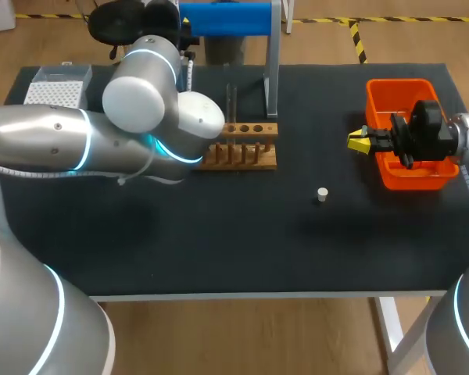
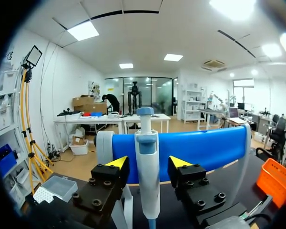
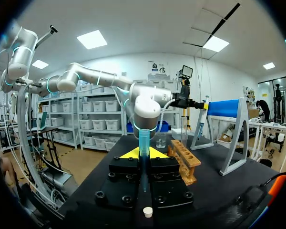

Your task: Invert the test tube, pick up the pipette, mount the tip to pipette, aspirate from beaker and dispense into the tube, eject the tip, return the pipette, and cap with the stopper.

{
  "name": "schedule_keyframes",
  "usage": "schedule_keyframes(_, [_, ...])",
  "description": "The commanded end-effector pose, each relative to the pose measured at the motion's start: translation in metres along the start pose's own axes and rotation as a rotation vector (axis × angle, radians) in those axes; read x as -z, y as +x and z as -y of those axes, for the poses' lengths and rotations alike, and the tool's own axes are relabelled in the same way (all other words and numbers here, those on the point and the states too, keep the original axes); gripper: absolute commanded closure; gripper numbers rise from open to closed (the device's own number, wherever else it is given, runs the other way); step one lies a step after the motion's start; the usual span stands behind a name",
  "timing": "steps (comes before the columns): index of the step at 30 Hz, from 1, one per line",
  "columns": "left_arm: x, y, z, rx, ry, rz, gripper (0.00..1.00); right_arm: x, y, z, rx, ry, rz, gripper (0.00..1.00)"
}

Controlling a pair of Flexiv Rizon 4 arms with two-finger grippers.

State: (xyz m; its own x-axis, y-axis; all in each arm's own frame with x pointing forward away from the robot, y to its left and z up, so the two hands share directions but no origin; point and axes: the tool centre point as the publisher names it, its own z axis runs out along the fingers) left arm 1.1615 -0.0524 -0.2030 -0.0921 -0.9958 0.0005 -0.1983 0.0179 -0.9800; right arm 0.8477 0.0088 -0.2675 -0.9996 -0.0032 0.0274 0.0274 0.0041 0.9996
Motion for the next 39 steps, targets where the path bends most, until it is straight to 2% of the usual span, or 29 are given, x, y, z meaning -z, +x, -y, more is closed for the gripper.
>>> schedule_keyframes(1, [-0.006, 0.004, -0.002, 0.002, 0.005, 0.004, 0.49, 0.0, 0.0, 0.0, 0.0, 0.002, -0.002, 1.0])
schedule_keyframes(39, [-0.018, 0.003, -0.006, 0.025, -0.004, 0.018, 0.51, 0.0, 0.0, 0.0, 0.0, 0.002, -0.002, 1.0])
